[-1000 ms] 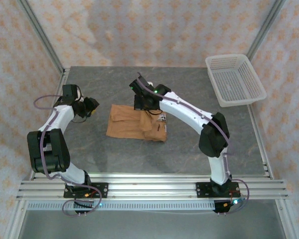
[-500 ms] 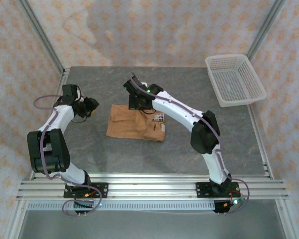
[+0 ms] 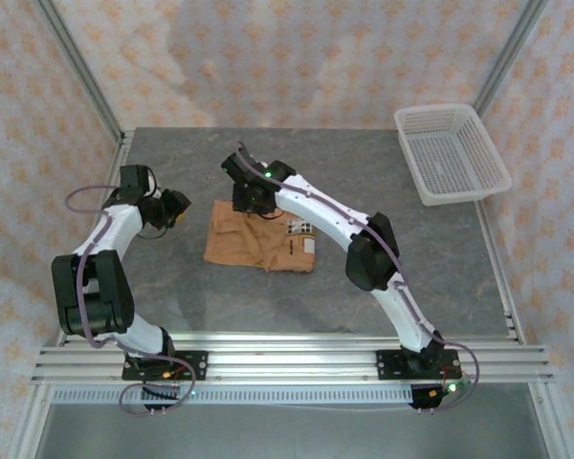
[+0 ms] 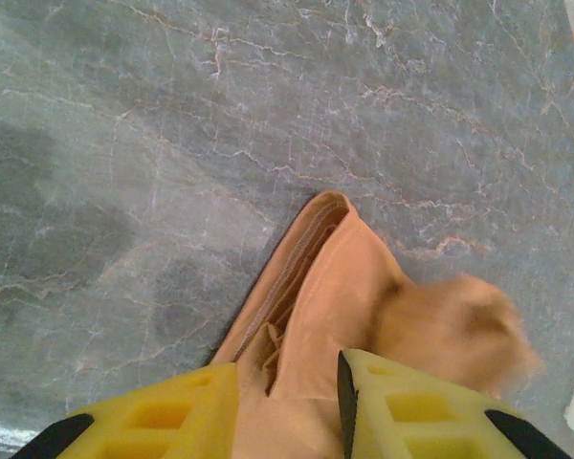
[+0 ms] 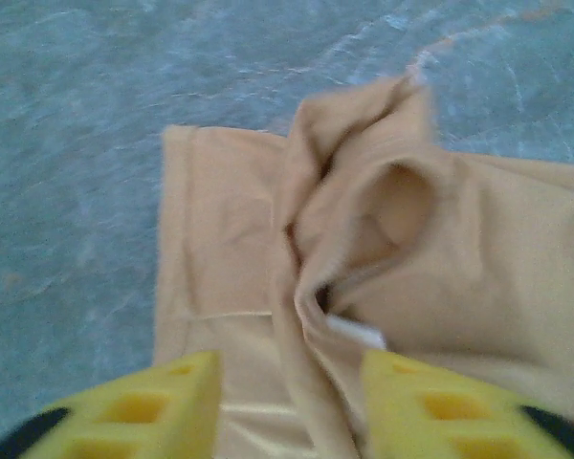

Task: Fold the inside-out t-shirt

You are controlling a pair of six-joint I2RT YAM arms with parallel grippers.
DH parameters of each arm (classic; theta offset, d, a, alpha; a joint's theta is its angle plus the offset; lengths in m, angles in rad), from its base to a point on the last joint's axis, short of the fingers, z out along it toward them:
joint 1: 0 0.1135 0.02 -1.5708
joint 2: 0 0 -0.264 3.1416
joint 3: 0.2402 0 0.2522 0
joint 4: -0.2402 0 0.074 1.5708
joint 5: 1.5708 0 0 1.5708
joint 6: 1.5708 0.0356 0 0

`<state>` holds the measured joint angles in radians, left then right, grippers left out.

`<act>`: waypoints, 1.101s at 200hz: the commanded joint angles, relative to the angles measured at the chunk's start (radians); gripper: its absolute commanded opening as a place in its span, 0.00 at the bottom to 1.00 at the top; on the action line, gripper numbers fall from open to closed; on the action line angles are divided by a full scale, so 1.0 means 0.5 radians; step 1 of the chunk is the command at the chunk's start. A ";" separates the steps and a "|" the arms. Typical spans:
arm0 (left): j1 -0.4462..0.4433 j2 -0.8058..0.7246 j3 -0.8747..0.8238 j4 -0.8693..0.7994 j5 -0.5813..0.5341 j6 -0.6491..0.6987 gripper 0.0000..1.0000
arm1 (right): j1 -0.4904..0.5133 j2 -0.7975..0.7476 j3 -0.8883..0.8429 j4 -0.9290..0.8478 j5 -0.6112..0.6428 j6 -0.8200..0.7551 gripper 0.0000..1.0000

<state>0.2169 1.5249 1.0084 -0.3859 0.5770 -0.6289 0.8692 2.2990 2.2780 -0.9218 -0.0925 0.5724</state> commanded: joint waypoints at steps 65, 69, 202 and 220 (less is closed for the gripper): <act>-0.173 -0.244 -0.111 -0.017 -0.166 -0.060 0.32 | -0.077 -0.866 -0.759 0.122 0.291 -0.110 0.58; -0.209 -0.252 -0.109 -0.020 -0.191 -0.068 0.32 | -0.108 -0.922 -0.872 0.172 0.267 -0.094 0.56; -1.503 0.401 0.624 0.077 -0.513 -0.411 0.37 | -0.462 -1.143 -2.585 1.595 -0.378 0.511 0.00; -1.549 0.542 0.676 0.169 -0.448 -0.488 0.37 | -0.462 -1.091 -2.660 1.633 -0.302 0.552 0.00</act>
<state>-0.5304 1.7245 1.2995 -0.3634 0.3504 -0.8017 0.6350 1.7180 0.9993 -0.2134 -0.2703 0.7750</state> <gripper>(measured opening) 0.371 0.041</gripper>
